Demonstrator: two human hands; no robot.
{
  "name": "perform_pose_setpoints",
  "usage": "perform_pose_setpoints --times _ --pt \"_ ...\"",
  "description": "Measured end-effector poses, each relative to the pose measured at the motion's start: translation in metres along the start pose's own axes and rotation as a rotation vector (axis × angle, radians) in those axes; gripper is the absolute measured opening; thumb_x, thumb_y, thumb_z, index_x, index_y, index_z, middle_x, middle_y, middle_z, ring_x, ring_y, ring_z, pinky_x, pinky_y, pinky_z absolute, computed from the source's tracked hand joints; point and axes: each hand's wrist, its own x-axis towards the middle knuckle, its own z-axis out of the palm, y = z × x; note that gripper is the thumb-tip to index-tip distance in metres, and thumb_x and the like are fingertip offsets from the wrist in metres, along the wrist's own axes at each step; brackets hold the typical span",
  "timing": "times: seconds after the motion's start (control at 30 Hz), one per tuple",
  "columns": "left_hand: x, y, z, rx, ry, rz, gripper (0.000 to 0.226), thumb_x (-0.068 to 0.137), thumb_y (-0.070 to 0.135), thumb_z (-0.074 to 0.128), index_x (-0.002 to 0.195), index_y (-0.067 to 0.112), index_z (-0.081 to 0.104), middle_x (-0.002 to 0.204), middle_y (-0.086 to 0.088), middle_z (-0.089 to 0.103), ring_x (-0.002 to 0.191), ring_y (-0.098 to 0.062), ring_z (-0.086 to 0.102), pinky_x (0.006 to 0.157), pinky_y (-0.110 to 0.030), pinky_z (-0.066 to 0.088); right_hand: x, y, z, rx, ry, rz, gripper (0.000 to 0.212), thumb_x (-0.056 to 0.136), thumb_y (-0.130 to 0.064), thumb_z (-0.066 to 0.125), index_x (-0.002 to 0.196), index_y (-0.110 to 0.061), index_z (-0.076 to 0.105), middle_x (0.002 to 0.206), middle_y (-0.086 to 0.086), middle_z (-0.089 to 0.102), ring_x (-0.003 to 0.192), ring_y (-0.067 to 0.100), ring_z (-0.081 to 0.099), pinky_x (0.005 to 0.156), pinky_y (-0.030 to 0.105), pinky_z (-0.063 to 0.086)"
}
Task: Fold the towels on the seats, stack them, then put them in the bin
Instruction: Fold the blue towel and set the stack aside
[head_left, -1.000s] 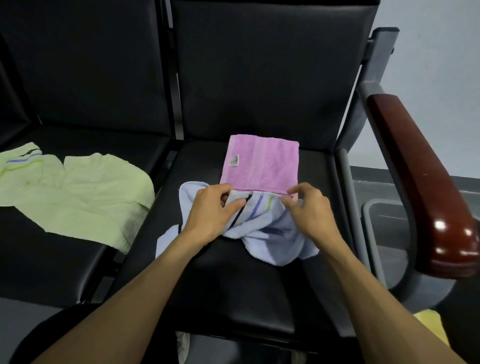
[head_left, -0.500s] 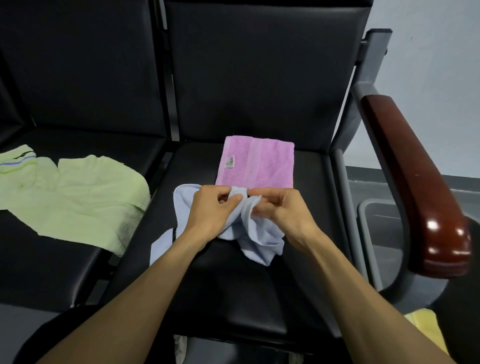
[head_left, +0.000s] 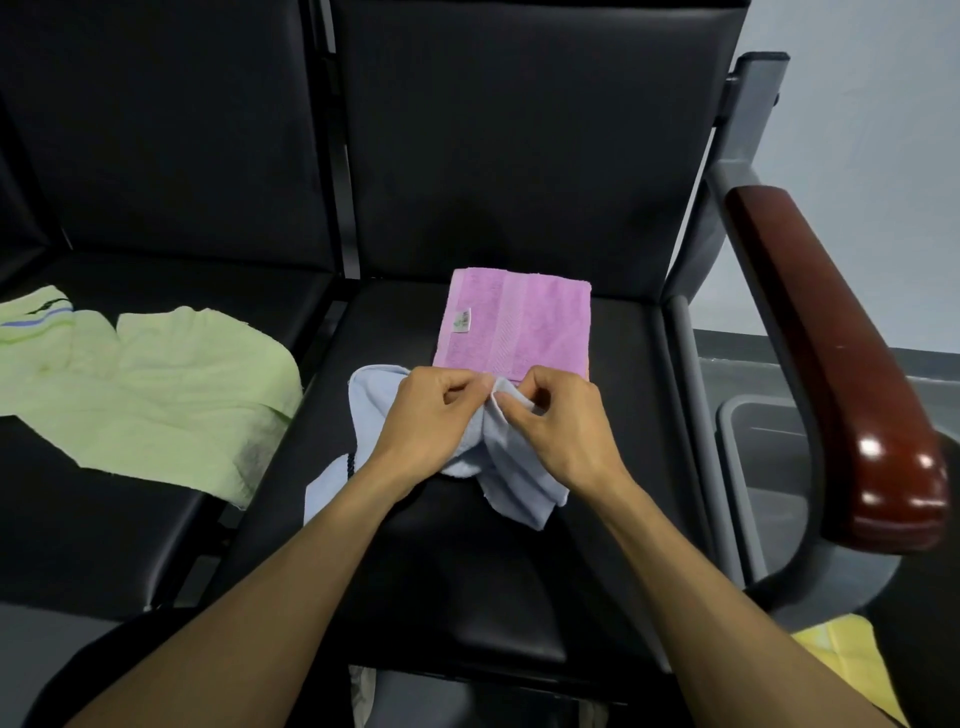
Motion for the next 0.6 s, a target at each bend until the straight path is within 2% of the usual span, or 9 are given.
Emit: perform_pose_setpoints --times 0.13,0.23,0.3,0.37,0.43,0.5,0.6 --pt "-0.004 0.002 0.003 0.018 -0.061 0.038 0.025 0.086 0.046 0.07 0.088 0.023 0.081 0.081 -0.004 0.077 0.084 -0.026 0.075 0.084 -0.054 0.057 -0.001 0.002 0.006 -0.071 0.005 -0.05 0.026 0.091 -0.025 0.063 0.068 -0.018 0.054 0.058 -0.005 0.057 0.055 0.005 0.048 0.053 0.023 0.039" --pt "-0.001 -0.003 0.0 0.043 -0.085 0.038 0.019 0.096 0.025 0.063 0.093 0.02 0.081 0.085 0.0 0.079 0.087 -0.019 0.075 0.088 -0.051 0.057 0.0 0.004 0.005 -0.07 -0.034 -0.063 0.029 0.094 -0.036 0.064 0.072 -0.019 0.056 0.062 -0.005 0.061 0.057 0.006 0.051 0.055 0.025 0.043" --pt "0.001 -0.005 -0.003 0.086 -0.057 0.047 0.02 0.099 0.017 0.06 0.094 0.015 0.079 0.085 0.0 0.078 0.086 -0.017 0.075 0.087 -0.049 0.057 0.0 0.006 0.0 -0.103 -0.129 -0.069 0.023 0.093 -0.034 0.066 0.079 -0.019 0.055 0.065 -0.005 0.061 0.061 0.008 0.053 0.057 0.025 0.043" --pt "-0.001 -0.006 -0.008 0.094 0.005 0.052 0.019 0.099 0.014 0.06 0.092 0.011 0.077 0.081 -0.001 0.077 0.084 -0.017 0.074 0.084 -0.043 0.058 -0.002 0.014 -0.006 -0.298 -0.249 -0.061 0.02 0.092 -0.025 0.065 0.08 -0.021 0.05 0.07 -0.009 0.055 0.068 0.014 0.051 0.067 0.031 0.04" --pt "-0.005 -0.006 -0.015 0.125 0.071 0.084 0.018 0.099 0.011 0.06 0.091 0.006 0.075 0.08 -0.005 0.076 0.082 -0.019 0.072 0.078 -0.035 0.054 -0.006 0.026 -0.012 -0.533 -0.328 0.011 0.025 0.091 -0.02 0.06 0.074 -0.024 0.042 0.077 -0.006 0.051 0.083 0.024 0.054 0.082 0.04 0.037" --pt "-0.011 -0.01 -0.025 0.187 0.15 0.118 0.017 0.097 0.01 0.06 0.091 0.005 0.074 0.079 -0.008 0.074 0.081 -0.023 0.07 0.072 -0.032 0.052 -0.014 0.036 -0.02 -0.665 -0.304 0.099 0.029 0.09 -0.019 0.056 0.069 -0.023 0.038 0.085 0.0 0.053 0.094 0.031 0.058 0.093 0.048 0.032" --pt "-0.028 -0.017 -0.044 0.24 0.273 0.128 0.017 0.095 0.01 0.06 0.096 0.012 0.077 0.085 0.003 0.075 0.083 -0.013 0.069 0.076 -0.027 0.052 -0.028 0.045 -0.035 -0.728 -0.241 0.156 0.022 0.091 -0.024 0.058 0.073 -0.021 0.046 0.091 0.003 0.061 0.101 0.031 0.06 0.105 0.058 0.025"
